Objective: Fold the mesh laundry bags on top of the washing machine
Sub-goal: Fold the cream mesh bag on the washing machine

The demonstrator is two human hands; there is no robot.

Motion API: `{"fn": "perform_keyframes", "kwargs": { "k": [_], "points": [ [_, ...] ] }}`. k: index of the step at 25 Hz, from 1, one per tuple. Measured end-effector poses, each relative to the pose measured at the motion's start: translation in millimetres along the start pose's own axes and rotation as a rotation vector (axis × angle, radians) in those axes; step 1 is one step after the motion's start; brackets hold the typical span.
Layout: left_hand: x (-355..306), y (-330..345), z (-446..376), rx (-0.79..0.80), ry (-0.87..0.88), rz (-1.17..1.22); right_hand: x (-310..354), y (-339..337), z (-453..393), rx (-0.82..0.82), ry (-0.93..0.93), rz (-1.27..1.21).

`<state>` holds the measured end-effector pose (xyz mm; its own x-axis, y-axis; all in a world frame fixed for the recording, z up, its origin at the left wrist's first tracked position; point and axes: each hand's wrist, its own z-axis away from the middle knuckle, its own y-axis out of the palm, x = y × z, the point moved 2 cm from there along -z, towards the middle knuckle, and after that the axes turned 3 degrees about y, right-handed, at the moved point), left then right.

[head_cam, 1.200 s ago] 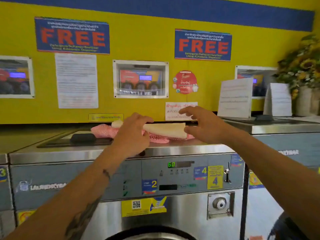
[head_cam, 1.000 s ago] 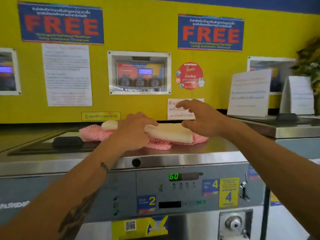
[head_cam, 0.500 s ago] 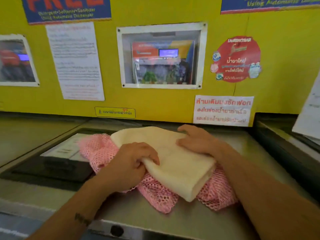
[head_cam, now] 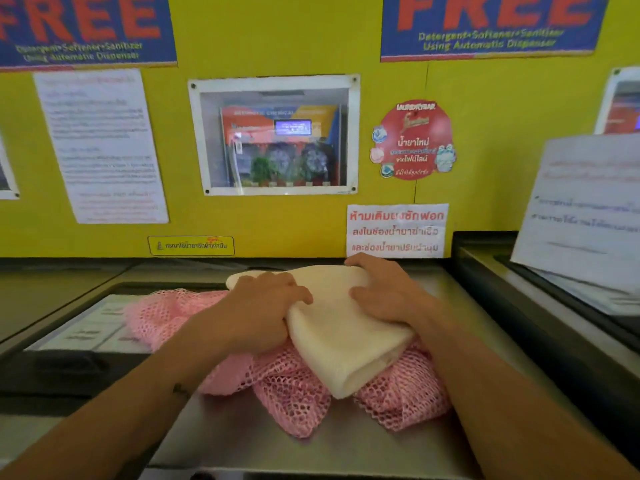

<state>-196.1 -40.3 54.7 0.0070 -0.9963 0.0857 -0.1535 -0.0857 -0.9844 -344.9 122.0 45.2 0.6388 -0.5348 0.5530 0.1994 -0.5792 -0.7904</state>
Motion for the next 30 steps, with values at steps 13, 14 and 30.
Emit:
{"fn": "perform_keyframes", "kwargs": {
  "k": [13, 14, 30],
  "points": [
    [16.1, 32.5, -34.7, -0.243, 0.212, 0.179, -9.0, -31.6, 25.3, -0.171, 0.237, -0.111],
    [14.7, 26.9, -36.4, -0.317, 0.222, 0.170, -5.9, -36.8, 27.3, -0.221, 0.210, -0.097],
    [-70.7, 24.3, -73.5, 0.034, 0.291, 0.386, -23.0, -63.2, 103.3, -0.022, 0.384, 0.202]
  ]
}}
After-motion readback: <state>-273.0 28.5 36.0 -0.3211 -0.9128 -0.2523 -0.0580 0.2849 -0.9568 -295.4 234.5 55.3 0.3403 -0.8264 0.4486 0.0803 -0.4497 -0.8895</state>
